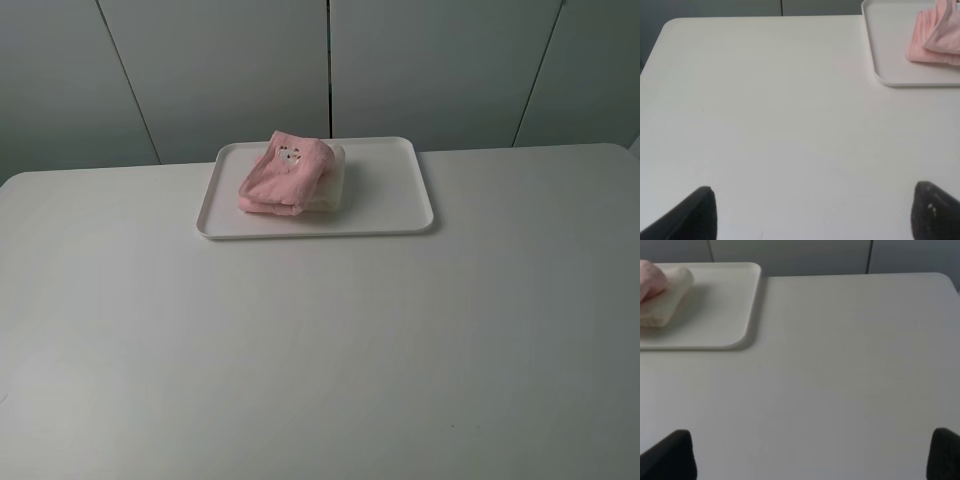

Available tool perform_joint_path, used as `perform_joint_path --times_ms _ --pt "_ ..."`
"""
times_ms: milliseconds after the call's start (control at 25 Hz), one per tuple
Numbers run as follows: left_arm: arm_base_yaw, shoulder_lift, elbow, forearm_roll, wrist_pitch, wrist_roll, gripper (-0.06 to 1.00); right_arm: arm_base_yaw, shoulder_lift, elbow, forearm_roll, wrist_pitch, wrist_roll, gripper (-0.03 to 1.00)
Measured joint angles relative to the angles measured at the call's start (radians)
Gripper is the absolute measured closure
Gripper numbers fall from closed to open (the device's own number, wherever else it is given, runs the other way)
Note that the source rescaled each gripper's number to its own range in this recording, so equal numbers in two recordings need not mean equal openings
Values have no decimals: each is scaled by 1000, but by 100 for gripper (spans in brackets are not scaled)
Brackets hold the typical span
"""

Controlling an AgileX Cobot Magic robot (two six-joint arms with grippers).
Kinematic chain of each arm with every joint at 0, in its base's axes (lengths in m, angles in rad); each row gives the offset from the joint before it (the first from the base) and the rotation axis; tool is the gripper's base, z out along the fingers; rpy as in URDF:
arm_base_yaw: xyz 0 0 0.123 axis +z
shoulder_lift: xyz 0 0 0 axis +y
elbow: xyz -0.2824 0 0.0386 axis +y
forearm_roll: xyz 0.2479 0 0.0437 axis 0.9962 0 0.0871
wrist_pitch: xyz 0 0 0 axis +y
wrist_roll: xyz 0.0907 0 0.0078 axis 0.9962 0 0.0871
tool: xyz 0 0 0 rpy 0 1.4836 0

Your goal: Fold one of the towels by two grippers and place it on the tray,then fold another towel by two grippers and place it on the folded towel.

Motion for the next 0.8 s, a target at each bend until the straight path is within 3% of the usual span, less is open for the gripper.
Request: perform_joint_path --times_ms 800 --pt "0 0 0 2 0 0 -6 -1 0 0 14 0 8 -3"
